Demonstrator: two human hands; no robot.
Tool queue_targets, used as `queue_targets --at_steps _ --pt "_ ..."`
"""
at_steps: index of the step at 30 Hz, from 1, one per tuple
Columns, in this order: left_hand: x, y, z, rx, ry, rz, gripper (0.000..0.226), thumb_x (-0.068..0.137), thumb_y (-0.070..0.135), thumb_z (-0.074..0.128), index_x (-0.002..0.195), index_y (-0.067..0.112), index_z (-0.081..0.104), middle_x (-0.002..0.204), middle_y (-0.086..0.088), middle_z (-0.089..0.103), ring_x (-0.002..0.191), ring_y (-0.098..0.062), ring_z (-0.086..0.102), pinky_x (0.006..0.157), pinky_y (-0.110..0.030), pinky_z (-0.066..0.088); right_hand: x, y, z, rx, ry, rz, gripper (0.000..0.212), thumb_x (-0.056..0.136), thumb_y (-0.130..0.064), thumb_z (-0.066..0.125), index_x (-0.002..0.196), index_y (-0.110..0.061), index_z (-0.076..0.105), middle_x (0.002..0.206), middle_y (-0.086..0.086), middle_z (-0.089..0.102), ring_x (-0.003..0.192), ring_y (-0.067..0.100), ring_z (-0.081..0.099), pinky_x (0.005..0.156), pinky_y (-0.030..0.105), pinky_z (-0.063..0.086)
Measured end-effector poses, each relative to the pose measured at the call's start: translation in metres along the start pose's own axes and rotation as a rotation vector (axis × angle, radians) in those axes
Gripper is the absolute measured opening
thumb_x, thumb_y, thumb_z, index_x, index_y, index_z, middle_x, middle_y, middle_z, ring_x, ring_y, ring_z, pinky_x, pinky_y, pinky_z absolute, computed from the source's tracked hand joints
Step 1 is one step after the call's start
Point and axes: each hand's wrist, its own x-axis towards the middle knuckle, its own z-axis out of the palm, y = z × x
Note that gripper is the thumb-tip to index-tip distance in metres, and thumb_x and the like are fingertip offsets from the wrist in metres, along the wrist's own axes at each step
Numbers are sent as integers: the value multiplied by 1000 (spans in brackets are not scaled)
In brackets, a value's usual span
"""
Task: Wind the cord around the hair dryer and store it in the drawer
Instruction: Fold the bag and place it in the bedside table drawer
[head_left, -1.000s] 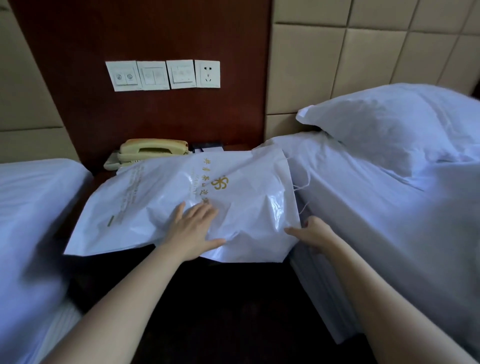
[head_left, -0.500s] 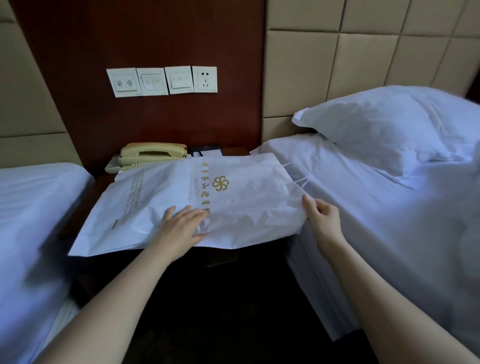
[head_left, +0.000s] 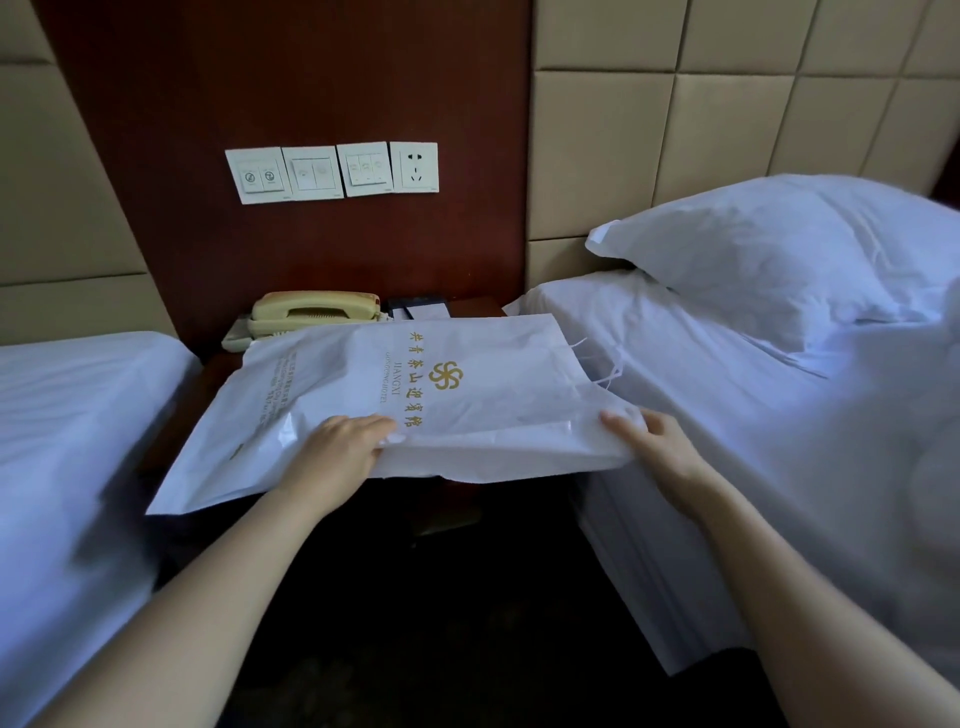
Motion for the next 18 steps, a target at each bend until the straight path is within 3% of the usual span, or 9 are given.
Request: queue_targets --at_steps 1,2,3,5,9,13,18 --pt "2 1 -2 -25 -25 -54 26 85 -1 47 100 9 66 96 -9 69 85 -38 61 65 -34 45 -5 0 -6 95 -155 75 8 84 -20 66 88 -13 69 85 -9 74 80 7 67 67 12 50" --pt "3 1 -4 -37 -57 -99 23 88 2 48 102 10 64 98 -10 69 89 -37 60 70 -37 48 -8 1 -12 110 -251 120 17 82 -18 66 98 -11 69 98 -4 74 91 8 68 76 15 52" --pt "5 2 -5 -35 -87 -133 21 89 5 48 103 10 63 98 -11 68 92 -37 60 73 -39 49 -10 1 -15 71 -287 123 20 83 -16 66 102 -9 69 103 -1 73 97 9 68 83 18 52" --pt "8 3 -5 -19 -122 -180 19 92 11 47 105 11 61 100 -14 68 94 -37 59 75 -40 48 -9 3 -19 -1 -188 77 16 89 -15 60 98 -6 70 100 1 74 94 9 68 87 21 50" --pt "10 6 -6 8 -137 -172 20 93 18 47 109 12 58 105 -11 69 98 -35 61 76 -40 49 -7 -3 -10 -14 70 -84 21 94 -10 52 80 -12 68 65 -15 70 63 -5 62 62 12 47" --pt "11 9 -10 144 -135 -168 28 91 9 43 115 15 54 100 -9 68 93 -34 62 72 -38 47 -4 -9 2 -72 283 -187 36 94 -5 50 62 -20 56 37 -22 47 39 -9 41 44 6 32" --pt "11 7 -16 268 -148 -195 32 87 2 41 114 14 53 93 -10 66 88 -32 61 64 -35 40 1 4 -5 -160 384 -105 34 92 -16 55 58 -16 49 44 -15 34 41 2 28 46 22 23"
